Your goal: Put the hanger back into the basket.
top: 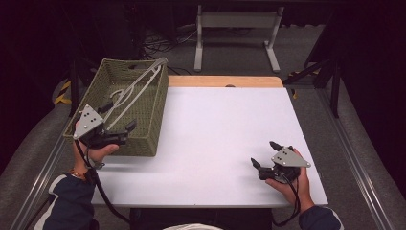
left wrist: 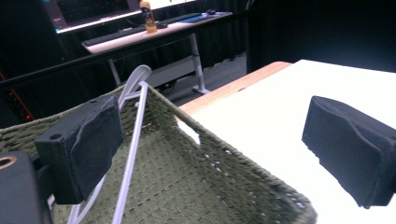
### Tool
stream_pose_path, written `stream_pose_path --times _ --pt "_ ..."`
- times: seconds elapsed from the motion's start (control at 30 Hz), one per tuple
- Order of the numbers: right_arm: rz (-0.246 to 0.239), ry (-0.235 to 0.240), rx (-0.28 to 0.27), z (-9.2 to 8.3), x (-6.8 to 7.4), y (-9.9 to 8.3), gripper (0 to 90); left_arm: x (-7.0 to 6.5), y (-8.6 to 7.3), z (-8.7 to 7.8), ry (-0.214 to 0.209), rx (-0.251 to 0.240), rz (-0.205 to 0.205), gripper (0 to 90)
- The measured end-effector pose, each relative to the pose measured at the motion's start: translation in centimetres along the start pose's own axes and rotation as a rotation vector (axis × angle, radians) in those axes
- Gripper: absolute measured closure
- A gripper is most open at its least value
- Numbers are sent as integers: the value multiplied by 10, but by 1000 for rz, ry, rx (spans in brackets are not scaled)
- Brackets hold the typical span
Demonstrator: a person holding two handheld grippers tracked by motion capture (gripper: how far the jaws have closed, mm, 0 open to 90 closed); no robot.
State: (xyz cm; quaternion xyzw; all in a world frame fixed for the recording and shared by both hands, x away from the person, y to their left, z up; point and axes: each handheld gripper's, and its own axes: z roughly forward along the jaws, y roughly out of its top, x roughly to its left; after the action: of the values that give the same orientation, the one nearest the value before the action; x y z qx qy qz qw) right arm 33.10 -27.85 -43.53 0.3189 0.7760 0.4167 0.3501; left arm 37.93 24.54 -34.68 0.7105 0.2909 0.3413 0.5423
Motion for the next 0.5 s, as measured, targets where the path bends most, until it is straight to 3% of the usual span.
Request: stream_pose_path --times 0.5 --pt "7 3 2 3 2 2 123 -29 -1 -5 -81 -28 66 48"
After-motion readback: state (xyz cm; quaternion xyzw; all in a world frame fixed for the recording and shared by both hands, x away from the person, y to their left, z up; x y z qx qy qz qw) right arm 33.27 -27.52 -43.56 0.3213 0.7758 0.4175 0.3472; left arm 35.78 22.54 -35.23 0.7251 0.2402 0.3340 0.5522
